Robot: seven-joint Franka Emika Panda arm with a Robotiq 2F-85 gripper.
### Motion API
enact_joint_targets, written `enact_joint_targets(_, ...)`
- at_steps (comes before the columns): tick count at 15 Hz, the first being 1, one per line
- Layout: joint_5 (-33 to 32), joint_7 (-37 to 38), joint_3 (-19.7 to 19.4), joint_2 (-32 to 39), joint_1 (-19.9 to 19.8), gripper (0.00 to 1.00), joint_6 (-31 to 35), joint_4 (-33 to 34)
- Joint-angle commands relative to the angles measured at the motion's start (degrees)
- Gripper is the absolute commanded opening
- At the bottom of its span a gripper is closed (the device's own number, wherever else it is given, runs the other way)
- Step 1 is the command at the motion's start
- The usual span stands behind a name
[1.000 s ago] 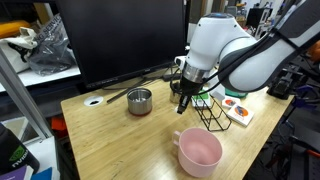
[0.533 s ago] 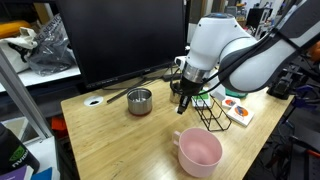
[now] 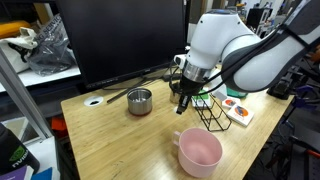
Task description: Pick the object in the silver bowl and put it in the pink cup
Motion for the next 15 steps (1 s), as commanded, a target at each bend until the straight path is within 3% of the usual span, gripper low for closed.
enact_joint_targets(1,-1.9,0.3,0.8,-6.1,-0.1,0.06,1.1,-5.1)
enact_joint_targets(6,0.6,-4.7,4.5,-13.3,-1.3,0.06,3.1,-11.3)
enact_joint_targets(10,10.9,-16.7,9.1,-16.3,-1.1,0.06,6.0,-15.5)
enact_joint_targets(15,23.0,-29.5,10.5,-21.3,0.8,0.06,7.5,-19.7)
